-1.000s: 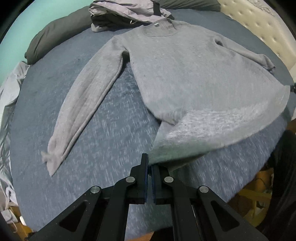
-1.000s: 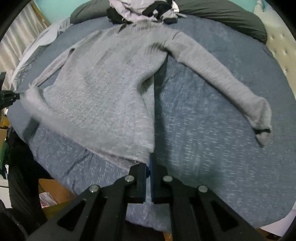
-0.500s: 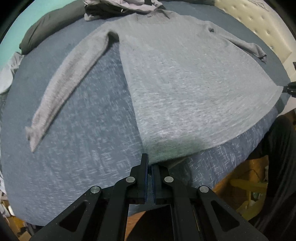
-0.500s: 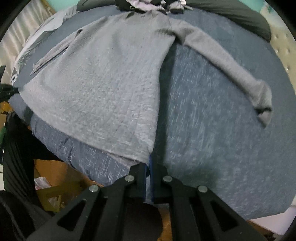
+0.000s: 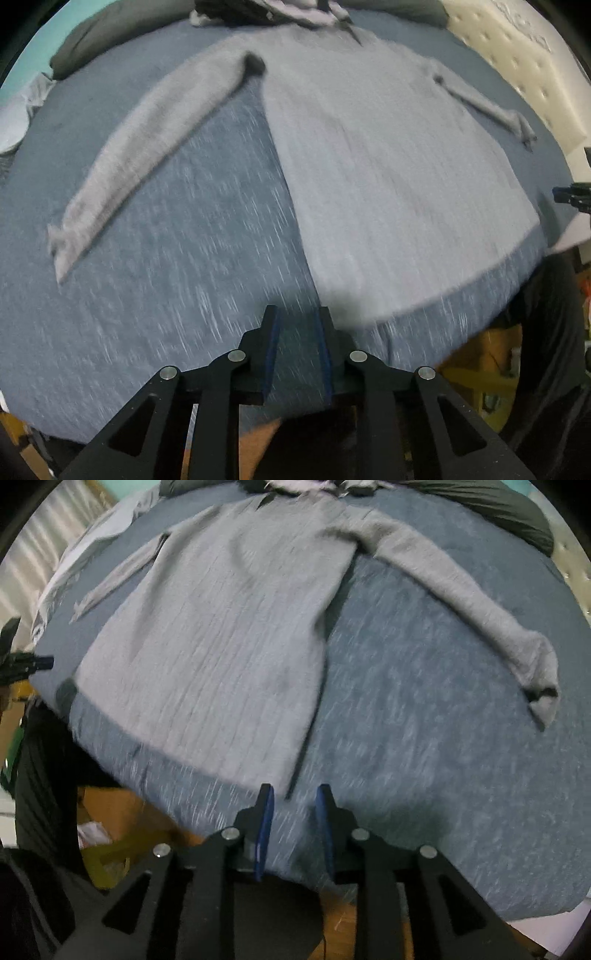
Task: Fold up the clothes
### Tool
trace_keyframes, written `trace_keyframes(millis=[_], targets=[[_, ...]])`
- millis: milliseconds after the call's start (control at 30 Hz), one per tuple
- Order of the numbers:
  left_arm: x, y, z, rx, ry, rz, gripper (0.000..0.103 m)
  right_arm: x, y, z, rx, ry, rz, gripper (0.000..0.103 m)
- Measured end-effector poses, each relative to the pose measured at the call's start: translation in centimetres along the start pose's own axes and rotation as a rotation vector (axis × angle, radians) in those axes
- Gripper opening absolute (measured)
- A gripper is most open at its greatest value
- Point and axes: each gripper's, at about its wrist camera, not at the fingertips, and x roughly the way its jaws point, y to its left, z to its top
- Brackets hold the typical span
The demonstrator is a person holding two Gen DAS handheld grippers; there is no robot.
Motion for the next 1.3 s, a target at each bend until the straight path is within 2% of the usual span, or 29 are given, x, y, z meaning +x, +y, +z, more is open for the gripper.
trace_keyframes(millis=[167,233,300,533,800,1033,1300], targets=[[0.3,1.3,5.8,-0.04,-0.087,-0.01,0.03,-0.9,-1.3,5.3,0.041,-0.115,0.009,0.031],[1.0,1.4,8.9,-0.024,-0.11,-0.007,0.03,-1.2,-1.3,8.0,0.031,-0.162,0.014,0.037],[1.7,1.4,12.0,-0.008,-0.134,-0.004,0.032,-1.2,-1.3,10.9,0.009,-0.192,0.009,0.05],[5.7,2.1,22.5,0.042,-0.168,0.009,0.037,1.0,-2.8,20.6,-0.043,-0.23,-0.013,0.051],[10.3,3.5,32.2,0.084,-0.181,0.041,0.039,5.1,-4.8,30.8,-0.048,-0.266,-0.039,0.052],[13.7,4.2,38.1,0.147,-0.179,0.101,0.039,8.9,-7.2,38.3,-0.096,-0.254,-0.11,0.052],[17.3,5.9,42.6,0.193,-0.165,0.157,0.039,13.6,-8.0,43.5,-0.214,-0.202,-0.162,0.052]])
